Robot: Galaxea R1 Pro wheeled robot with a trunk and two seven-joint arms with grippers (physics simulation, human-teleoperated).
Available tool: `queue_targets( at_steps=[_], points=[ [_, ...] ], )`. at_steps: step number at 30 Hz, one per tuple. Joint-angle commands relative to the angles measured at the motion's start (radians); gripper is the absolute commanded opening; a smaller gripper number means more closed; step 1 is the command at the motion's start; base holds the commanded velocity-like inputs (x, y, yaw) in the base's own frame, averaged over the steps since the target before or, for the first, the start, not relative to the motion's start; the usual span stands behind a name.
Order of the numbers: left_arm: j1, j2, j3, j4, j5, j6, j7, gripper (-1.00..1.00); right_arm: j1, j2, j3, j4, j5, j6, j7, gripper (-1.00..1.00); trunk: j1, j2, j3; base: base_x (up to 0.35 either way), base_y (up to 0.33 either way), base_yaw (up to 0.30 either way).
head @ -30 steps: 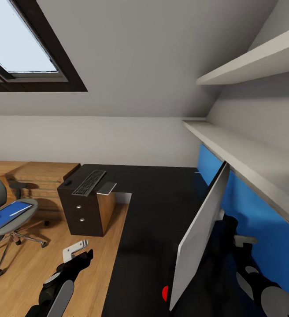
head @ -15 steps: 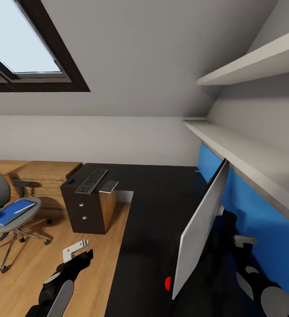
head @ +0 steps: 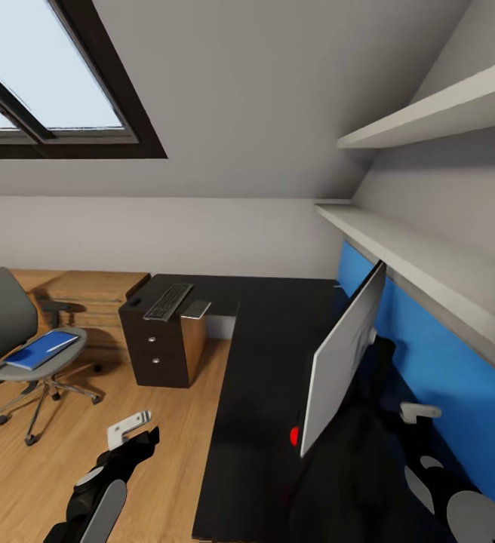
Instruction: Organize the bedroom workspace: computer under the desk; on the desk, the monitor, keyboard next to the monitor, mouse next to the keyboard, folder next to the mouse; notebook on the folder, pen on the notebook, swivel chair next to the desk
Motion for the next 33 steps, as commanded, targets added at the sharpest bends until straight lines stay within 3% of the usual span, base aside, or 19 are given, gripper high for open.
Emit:
queue_targets(
  at_steps=[1, 7, 11, 14, 19, 22, 25, 27, 28, 30, 31, 33],
  points=[
    [-0.001, 0.001, -0.003, -0.001, 0.009, 0.001, 0.009, 1.00, 0.000, 0.000, 0.007, 0.000, -0.009, -0.003, -0.002, 1.00, 0.000, -0.002, -0.002, -0.323, 0.113, 0.000],
    [-0.001, 0.001, -0.003, -0.001, 0.010, 0.001, 0.009, 1.00, 0.000, 0.000, 0.006, -0.001, -0.010, -0.003, -0.002, 1.00, 0.000, -0.002, -0.002, -0.323, 0.127, 0.000],
    [-0.001, 0.001, -0.003, 0.000, 0.011, 0.001, 0.008, 1.00, 0.000, -0.002, 0.001, -0.076, -0.016, 0.021, 0.001, 1.00, 0.000, -0.002, -0.002, -0.323, 0.132, 0.000],
    [-0.001, 0.001, -0.003, 0.008, 0.010, 0.001, 0.007, 1.00, 0.002, -0.003, -0.001, -0.170, -0.019, 0.130, 0.002, 1.00, 0.000, -0.002, -0.002, -0.317, 0.121, 0.000],
    [-0.001, 0.001, -0.004, 0.016, 0.010, 0.001, 0.007, 1.00, 0.027, -0.002, -0.002, -0.311, -0.026, 0.221, 0.001, 1.00, 0.000, -0.002, -0.002, -0.261, 0.053, 0.000],
    [-0.001, 0.001, -0.004, 0.017, 0.010, 0.001, 0.007, 1.00, 0.086, -0.001, -0.002, -0.451, -0.047, 0.323, -0.003, 1.00, 0.000, -0.002, -0.002, -0.181, 0.016, 0.000],
    [-0.001, 0.001, -0.004, 0.019, 0.011, 0.001, 0.007, 1.00, 0.182, 0.000, -0.002, -0.701, -0.084, 0.513, -0.038, 1.00, 0.000, -0.002, -0.002, -0.091, 0.006, 0.000],
    [-0.001, 0.001, -0.004, 0.019, 0.011, 0.001, 0.007, 1.00, 0.226, 0.002, -0.002, -0.805, -0.099, 0.582, -0.074, 1.00, 0.000, -0.002, -0.002, -0.044, 0.003, 0.000],
    [-0.001, 0.001, -0.004, 0.019, 0.011, 0.002, 0.007, 1.00, 0.265, 0.007, -0.001, -0.904, -0.112, 0.640, -0.120, 1.00, 0.000, -0.002, -0.002, -0.025, 0.002, 0.000],
    [-0.001, 0.001, -0.004, 0.020, 0.011, 0.002, 0.007, 1.00, 0.298, 0.015, 0.000, -0.993, -0.122, 0.688, -0.176, 1.00, 0.000, -0.002, -0.002, -0.018, 0.001, 0.000],
    [-0.001, 0.001, -0.005, 0.020, 0.011, 0.002, 0.007, 1.00, 0.322, 0.028, 0.001, -1.070, -0.129, 0.728, -0.234, 1.00, 0.000, -0.002, -0.002, -0.010, 0.001, 0.000],
    [-0.001, 0.001, -0.005, 0.021, 0.011, 0.002, 0.007, 1.00, 0.338, 0.046, 0.004, -1.129, -0.132, 0.759, -0.290, 1.00, 0.000, -0.002, -0.002, -0.007, 0.019, 0.000]
  ],
)
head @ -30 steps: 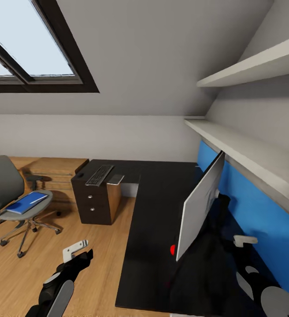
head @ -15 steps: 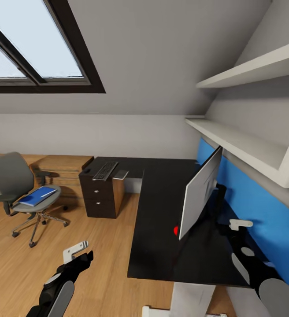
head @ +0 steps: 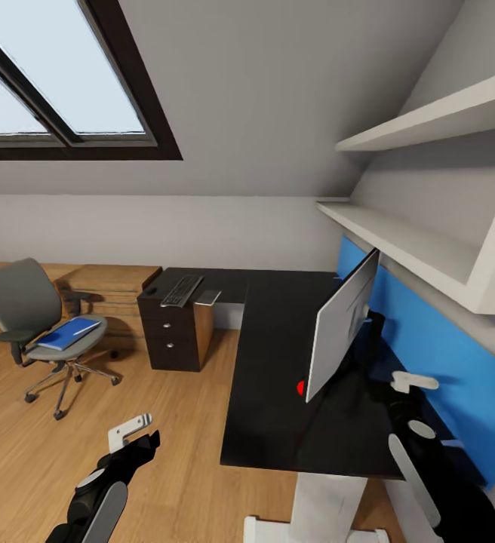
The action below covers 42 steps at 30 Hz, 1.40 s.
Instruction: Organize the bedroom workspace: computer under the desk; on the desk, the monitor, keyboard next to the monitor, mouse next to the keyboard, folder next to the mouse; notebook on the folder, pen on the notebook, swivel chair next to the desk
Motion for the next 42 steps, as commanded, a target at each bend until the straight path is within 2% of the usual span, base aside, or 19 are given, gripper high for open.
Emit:
queue_targets(
  at_steps=[1, 2, 4, 5, 10, 13, 18, 25, 30, 42],
  points=[
    [-0.001, 0.001, -0.002, -0.001, 0.009, 0.001, 0.010, 1.00, 0.005, 0.010, 0.005, -0.024, -0.008, 0.017, -0.036, 1.00, 0.001, -0.002, -0.002, -0.005, 0.068, 0.000],
    [-0.001, 0.001, -0.003, -0.001, 0.009, 0.001, 0.010, 1.00, 0.013, 0.036, 0.008, -0.055, -0.007, 0.034, -0.081, 1.00, 0.001, -0.002, -0.002, -0.003, 0.155, 0.000],
    [-0.002, 0.001, -0.003, -0.001, 0.009, 0.001, 0.010, 1.00, 0.018, 0.062, 0.015, -0.075, -0.004, 0.045, -0.117, 1.00, 0.001, -0.002, -0.002, -0.002, 0.203, 0.000],
    [-0.001, 0.001, -0.002, -0.001, 0.008, 0.001, 0.010, 1.00, 0.021, 0.087, 0.025, -0.087, 0.003, 0.051, -0.142, 1.00, 0.001, -0.002, -0.002, -0.001, 0.257, 0.000],
    [-0.001, 0.001, -0.002, -0.001, 0.008, 0.001, 0.010, 1.00, 0.025, 0.129, 0.072, -0.111, 0.047, 0.057, -0.176, 1.00, 0.001, -0.002, -0.002, -0.001, 0.293, 0.000],
    [-0.001, 0.001, -0.002, -0.002, 0.008, 0.001, 0.010, 1.00, 0.026, 0.138, 0.100, -0.127, 0.066, 0.053, -0.184, 1.00, 0.001, -0.002, -0.002, 0.000, 0.319, 0.000],
    [-0.001, 0.001, -0.002, -0.001, 0.008, 0.001, 0.010, 1.00, 0.034, 0.141, 0.128, -0.134, 0.079, 0.024, -0.187, 1.00, 0.001, -0.002, -0.002, 0.000, 0.296, 0.000],
    [-0.001, 0.000, -0.004, 0.014, 0.007, 0.001, 0.009, 1.00, 0.062, 0.136, 0.133, -0.131, 0.087, -0.017, -0.191, 1.00, 0.001, -0.002, -0.002, 0.045, 0.086, 0.000],
    [-0.001, 0.001, -0.060, 0.016, -0.009, 0.001, 0.013, 1.00, 0.065, 0.135, 0.131, -0.117, 0.088, -0.040, -0.203, 1.00, 0.001, -0.002, -0.002, 0.127, 0.094, 0.000],
    [-0.001, 0.001, -0.069, 0.017, -0.010, 0.001, 0.013, 1.00, 0.065, 0.124, 0.130, -0.102, 0.112, -0.042, -0.245, 1.00, 0.001, -0.002, -0.002, 0.151, 0.003, 0.000]
  ],
)
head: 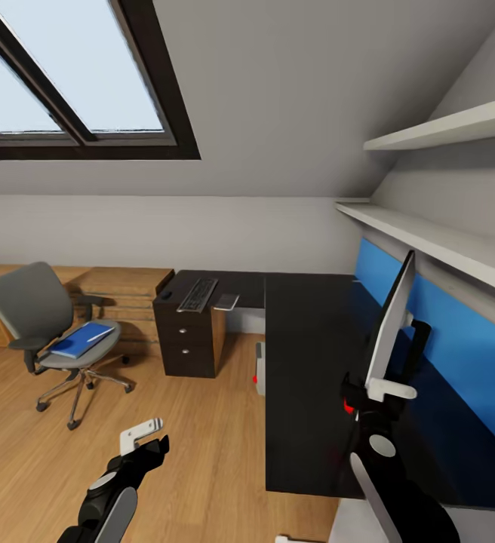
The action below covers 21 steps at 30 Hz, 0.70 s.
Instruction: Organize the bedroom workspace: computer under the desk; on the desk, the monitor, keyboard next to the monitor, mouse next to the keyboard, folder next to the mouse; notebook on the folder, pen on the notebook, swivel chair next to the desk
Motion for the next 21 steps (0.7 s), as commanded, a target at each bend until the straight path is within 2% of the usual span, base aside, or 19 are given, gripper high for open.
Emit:
queue_targets(
  at_steps=[1, 7, 17, 21],
  points=[
    [-0.001, 0.001, -0.004, -0.001, 0.009, 0.001, 0.010, 1.00, -0.001, -0.004, 0.002, 0.000, -0.003, 0.006, -0.009, 1.00, 0.001, -0.002, -0.002, 0.207, 0.000, 0.000],
    [-0.001, 0.001, -0.006, -0.001, 0.010, 0.001, 0.010, 1.00, -0.001, -0.004, -0.005, 0.001, -0.002, 0.006, -0.009, 1.00, 0.001, -0.002, -0.002, 0.187, 0.000, 0.000],
    [-0.001, 0.001, -0.015, -0.001, 0.011, 0.001, 0.010, 1.00, -0.001, -0.003, -0.093, 0.036, -0.004, 0.007, -0.004, 1.00, 0.001, -0.002, -0.002, 0.091, 0.000, 0.000],
    [-0.001, 0.001, -0.019, -0.001, 0.011, 0.001, 0.010, 1.00, -0.001, -0.002, -0.105, 0.056, -0.005, 0.008, -0.002, 1.00, 0.001, -0.002, -0.002, 0.022, 0.000, 0.000]
  ],
)
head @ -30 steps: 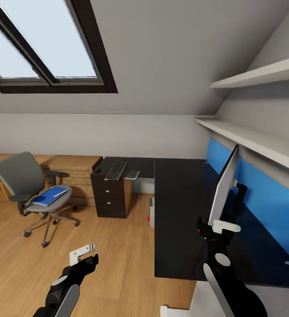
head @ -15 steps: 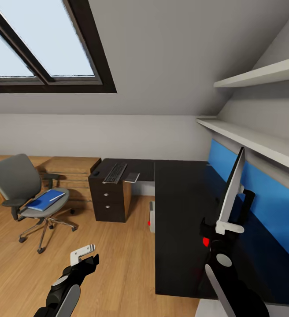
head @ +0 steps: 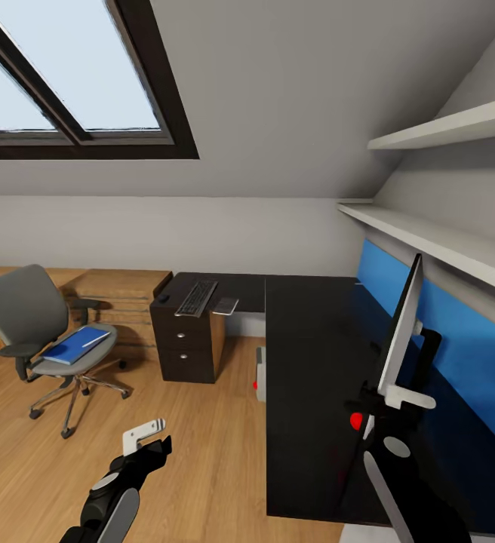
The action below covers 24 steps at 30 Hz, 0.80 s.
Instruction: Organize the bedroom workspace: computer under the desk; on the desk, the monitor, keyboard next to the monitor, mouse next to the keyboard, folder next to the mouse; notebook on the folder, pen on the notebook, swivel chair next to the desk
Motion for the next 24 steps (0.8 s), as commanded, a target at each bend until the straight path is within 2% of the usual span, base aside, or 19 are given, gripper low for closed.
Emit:
queue_targets(
  at_steps=[1, 7, 12, 24],
  points=[
    [-0.001, 0.001, -0.003, -0.001, 0.009, 0.001, 0.010, 1.00, -0.001, -0.001, 0.002, 0.003, -0.004, 0.006, -0.008, 1.00, 0.001, -0.002, -0.002, 0.008, 0.000, 0.000],
    [-0.001, 0.001, -0.004, -0.001, 0.009, 0.001, 0.010, 1.00, -0.001, -0.001, -0.026, 0.041, -0.005, 0.006, -0.007, 1.00, 0.001, -0.002, -0.002, 0.001, 0.000, 0.000],
    [-0.001, 0.001, -0.004, -0.001, 0.009, 0.001, 0.010, 1.00, -0.001, -0.001, -0.032, 0.044, -0.005, 0.006, -0.007, 1.00, 0.001, -0.002, -0.002, -0.003, -0.006, 0.000],
    [-0.001, 0.001, -0.004, -0.001, 0.009, 0.001, 0.010, 1.00, -0.001, -0.001, -0.033, 0.044, -0.003, 0.006, -0.007, 1.00, 0.001, -0.002, -0.002, -0.119, -0.258, 0.000]
  ],
)
